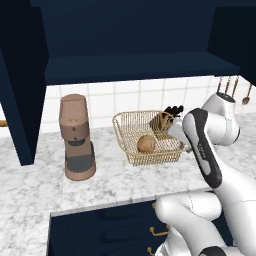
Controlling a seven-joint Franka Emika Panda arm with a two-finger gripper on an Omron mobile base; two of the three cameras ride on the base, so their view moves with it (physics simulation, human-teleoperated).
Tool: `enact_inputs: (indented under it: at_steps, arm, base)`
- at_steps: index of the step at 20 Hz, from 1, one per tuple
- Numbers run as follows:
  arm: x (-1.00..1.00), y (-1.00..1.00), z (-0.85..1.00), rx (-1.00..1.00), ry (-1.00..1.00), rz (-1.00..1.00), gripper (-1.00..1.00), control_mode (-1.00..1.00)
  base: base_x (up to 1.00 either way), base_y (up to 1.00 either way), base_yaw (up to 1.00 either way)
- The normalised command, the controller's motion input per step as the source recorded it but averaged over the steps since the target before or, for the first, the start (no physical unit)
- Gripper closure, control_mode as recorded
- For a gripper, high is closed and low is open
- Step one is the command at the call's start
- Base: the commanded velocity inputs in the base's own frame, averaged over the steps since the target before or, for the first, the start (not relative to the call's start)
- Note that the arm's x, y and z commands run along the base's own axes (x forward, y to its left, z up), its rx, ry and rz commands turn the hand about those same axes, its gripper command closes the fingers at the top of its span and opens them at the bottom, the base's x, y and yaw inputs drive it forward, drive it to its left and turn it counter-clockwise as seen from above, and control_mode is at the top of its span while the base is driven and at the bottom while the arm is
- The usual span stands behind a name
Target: Open the cabinet, pick up the bread from the cabinet and place it in the basket. Then move the basket to the dining counter.
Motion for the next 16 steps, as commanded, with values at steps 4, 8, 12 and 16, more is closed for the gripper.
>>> enact_inputs:
  at_steps: [4, 8, 12, 16]
  arm:
    - [-0.09, 0.00, 0.00, 0.00, -0.07, 0.00, 1.00, -1.00]
    - [0.00, 0.00, 0.00, -0.09, 0.07, 0.00, 1.00, -1.00]
    - [0.00, 0.00, 0.00, -0.04, 0.05, 0.00, 1.00, -1.00]
    - [0.00, 0.00, 0.00, 0.00, 0.00, 0.00, 1.00, -1.00]
  base:
    - [0.00, 0.00, 0.00]
    - [0.00, 0.00, 0.00]
    - [0.00, 0.00, 0.00]
    - [0.00, 0.00, 0.00]
